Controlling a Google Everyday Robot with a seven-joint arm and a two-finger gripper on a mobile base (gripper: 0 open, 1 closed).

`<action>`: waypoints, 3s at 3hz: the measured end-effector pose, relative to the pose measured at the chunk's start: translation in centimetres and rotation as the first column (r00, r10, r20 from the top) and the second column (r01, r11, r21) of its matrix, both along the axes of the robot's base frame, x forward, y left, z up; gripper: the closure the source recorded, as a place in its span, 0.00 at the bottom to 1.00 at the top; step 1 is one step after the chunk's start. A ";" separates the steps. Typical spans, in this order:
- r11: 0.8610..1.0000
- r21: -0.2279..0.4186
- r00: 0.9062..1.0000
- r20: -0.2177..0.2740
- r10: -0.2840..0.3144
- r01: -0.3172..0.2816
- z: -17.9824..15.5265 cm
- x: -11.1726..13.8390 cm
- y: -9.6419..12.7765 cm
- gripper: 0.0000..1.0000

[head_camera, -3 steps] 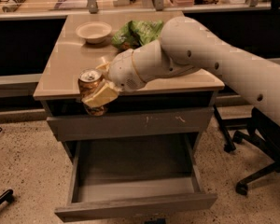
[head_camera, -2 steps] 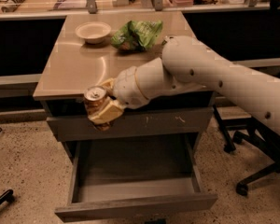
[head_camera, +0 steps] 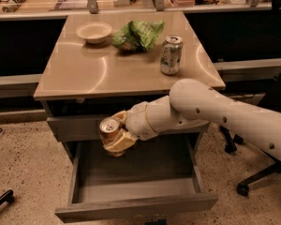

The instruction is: Place orange can into middle drawer

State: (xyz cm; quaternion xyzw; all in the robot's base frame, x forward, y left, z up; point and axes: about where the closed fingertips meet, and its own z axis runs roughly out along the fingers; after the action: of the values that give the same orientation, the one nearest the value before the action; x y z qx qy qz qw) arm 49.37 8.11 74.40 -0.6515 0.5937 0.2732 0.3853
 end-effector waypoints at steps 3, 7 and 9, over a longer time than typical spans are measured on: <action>0.999 0.010 0.998 -0.049 -0.037 0.038 -8.6 -0.5 -2.3 1.00; 0.999 0.036 0.999 0.041 0.014 -0.016 -20.1 -0.4 -3.6 1.00; 0.997 0.068 0.995 0.098 0.034 -0.041 -25.9 1.4 -4.5 1.00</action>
Offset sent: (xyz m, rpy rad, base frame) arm -0.0027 -0.0159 -0.0463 0.0244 0.0569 -0.0429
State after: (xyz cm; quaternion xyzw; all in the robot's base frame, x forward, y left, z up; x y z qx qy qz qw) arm 50.79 3.64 48.55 -0.6610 0.5520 0.2694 0.4311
